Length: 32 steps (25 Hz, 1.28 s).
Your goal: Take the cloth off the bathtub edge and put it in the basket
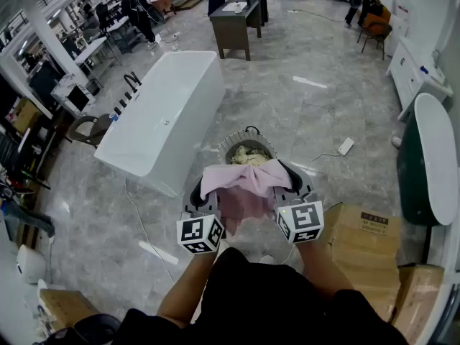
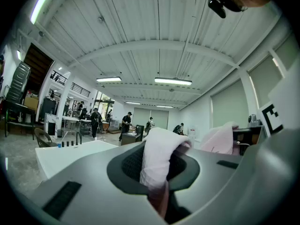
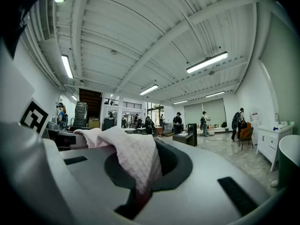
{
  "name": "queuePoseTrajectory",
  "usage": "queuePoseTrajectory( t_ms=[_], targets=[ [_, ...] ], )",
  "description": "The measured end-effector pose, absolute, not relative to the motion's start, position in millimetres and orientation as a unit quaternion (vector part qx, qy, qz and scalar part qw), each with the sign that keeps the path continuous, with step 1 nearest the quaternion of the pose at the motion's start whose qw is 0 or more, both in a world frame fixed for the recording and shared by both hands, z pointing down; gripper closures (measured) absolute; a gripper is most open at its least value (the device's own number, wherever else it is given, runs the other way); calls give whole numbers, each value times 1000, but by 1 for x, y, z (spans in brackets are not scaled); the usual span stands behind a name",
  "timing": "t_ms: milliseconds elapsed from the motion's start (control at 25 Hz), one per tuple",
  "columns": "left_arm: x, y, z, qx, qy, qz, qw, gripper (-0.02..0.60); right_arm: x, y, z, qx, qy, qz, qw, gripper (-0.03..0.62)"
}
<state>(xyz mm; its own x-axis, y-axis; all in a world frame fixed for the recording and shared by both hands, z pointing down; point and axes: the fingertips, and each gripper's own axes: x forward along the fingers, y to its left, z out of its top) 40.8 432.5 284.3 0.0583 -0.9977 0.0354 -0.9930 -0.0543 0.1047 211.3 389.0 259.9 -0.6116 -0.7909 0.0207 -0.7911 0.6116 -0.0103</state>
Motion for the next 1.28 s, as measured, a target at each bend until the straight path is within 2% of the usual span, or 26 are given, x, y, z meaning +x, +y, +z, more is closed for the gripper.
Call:
queuePoseTrajectory(
  t_ms=[480,760,1280],
  targets=[
    [26,423,277,727,-683,-39,54,523,213,364,266,460,-887,45,20,557],
    [16,375,275,743,-665,-40,57,524,195,327,263,460,-887,44,19,557],
    [-24,260,269,781,-608,-84,114,523,139,231,247,491,-869,47,26,557]
  ],
)
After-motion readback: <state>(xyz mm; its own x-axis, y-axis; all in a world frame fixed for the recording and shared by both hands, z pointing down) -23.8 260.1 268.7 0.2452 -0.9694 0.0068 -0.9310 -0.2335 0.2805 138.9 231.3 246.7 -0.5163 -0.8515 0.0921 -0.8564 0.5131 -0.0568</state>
